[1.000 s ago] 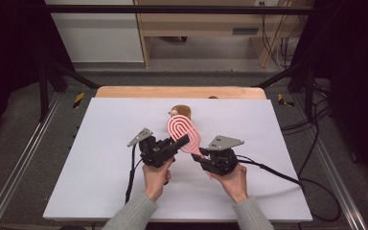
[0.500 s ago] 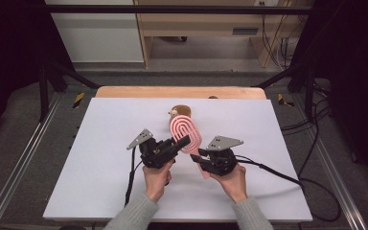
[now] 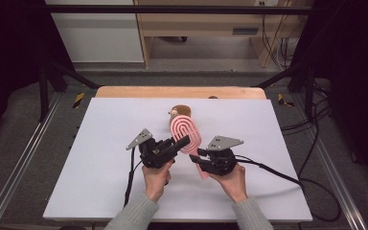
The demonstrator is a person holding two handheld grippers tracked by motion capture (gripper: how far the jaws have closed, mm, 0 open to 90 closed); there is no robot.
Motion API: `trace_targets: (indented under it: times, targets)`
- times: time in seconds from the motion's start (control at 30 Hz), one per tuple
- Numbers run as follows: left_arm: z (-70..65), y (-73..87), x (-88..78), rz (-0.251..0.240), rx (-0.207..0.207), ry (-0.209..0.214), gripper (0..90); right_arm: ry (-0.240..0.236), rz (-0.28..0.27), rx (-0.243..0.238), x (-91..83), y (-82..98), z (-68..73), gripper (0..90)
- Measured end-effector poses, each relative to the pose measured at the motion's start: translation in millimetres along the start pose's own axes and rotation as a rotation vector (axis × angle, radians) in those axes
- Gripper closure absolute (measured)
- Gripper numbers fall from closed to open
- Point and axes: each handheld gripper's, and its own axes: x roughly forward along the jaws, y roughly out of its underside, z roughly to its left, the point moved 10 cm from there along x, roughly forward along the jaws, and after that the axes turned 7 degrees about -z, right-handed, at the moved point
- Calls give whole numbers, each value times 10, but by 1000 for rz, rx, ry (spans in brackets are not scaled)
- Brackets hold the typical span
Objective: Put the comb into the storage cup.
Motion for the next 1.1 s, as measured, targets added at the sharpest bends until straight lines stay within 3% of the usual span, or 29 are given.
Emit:
trace_targets:
  times: [0.27,0.43,0.63,0.83,0.93,1.1]
  targets:
    - [42,-58,-27,-8,7,-11,634,-15,-15,9,-5,-27,7,578]
    - [95,-112,-56,-13,34,-33,633,-10,-30,10,-21,-61,-17,423]
    - [148,-173,-102,-20,57,-51,633,-15,-71,32,-55,-104,-69,298]
    - [184,-216,-126,-19,68,-59,632,6,-97,49,-115,-114,-158,228]
    - [200,-233,-136,-19,77,-64,632,32,-83,32,-124,-105,-207,157]
    - [215,-280,-161,-24,89,-69,632,50,-116,49,-153,-80,-290,135]
